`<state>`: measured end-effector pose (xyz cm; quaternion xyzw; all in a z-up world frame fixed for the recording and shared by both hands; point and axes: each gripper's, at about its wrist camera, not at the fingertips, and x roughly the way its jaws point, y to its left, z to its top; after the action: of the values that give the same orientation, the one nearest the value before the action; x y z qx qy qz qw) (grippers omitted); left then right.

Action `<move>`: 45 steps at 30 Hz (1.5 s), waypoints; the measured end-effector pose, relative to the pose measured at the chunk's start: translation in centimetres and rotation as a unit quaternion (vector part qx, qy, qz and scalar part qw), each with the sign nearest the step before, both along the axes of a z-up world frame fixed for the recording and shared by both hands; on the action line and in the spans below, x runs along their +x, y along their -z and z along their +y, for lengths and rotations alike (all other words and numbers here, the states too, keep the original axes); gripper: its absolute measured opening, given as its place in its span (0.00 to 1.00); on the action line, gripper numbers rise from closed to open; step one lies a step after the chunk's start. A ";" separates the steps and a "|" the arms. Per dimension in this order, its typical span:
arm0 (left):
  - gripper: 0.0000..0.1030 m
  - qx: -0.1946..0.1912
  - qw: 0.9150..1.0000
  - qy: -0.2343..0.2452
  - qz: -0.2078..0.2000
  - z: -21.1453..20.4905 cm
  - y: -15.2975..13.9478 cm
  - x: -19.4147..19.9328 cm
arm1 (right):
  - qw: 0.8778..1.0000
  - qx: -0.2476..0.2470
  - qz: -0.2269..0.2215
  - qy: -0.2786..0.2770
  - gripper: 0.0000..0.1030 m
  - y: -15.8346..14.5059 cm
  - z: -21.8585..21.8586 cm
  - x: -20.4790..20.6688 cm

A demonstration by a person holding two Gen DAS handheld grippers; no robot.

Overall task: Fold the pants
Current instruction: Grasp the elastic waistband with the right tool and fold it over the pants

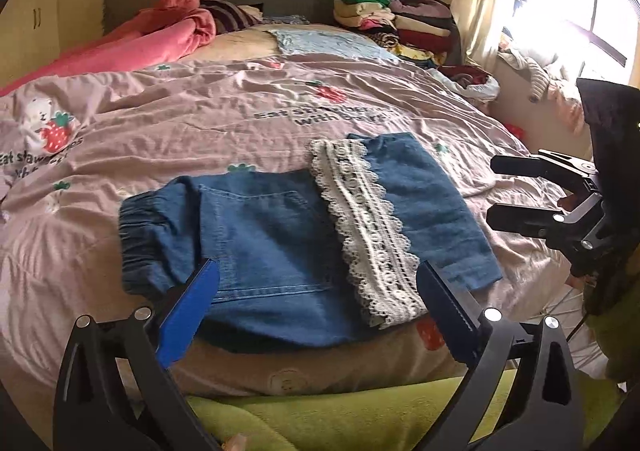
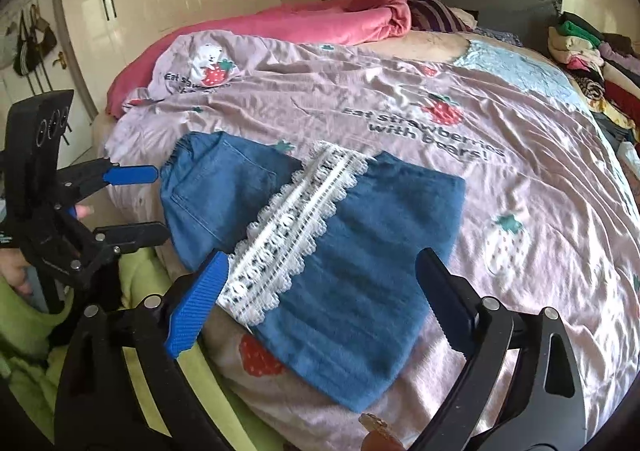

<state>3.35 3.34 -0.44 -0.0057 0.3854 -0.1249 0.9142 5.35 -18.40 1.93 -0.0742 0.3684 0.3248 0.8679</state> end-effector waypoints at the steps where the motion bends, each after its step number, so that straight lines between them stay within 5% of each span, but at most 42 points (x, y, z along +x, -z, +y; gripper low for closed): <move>1: 0.95 0.000 1.000 -0.004 0.000 0.3 0.0 0.0 | 1.000 -0.001 -0.004 -0.006 0.86 -0.2 0.6 0.1; 21: 0.95 -0.017 0.993 -0.103 0.053 7.9 2.4 1.0 | 0.996 -0.027 -0.033 -0.083 0.86 -2.2 10.8 3.0; 38: 0.93 -0.142 0.977 -0.120 0.102 12.2 6.9 2.2 | 0.982 -0.060 0.020 -0.181 0.86 -0.1 20.6 7.0; 40: 0.71 -0.154 0.976 -0.112 0.103 12.1 7.2 2.3 | 0.979 -0.064 0.030 -0.194 0.86 0.4 21.9 7.4; 45: 0.50 -0.155 0.979 -0.088 0.100 11.1 7.3 2.5 | 0.968 -0.086 0.058 -0.227 0.86 2.1 25.1 8.4</move>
<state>5.89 14.39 -7.74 -0.1934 0.4492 -0.1011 0.8664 13.73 6.72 -0.22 -0.2114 0.4185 0.4842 0.7387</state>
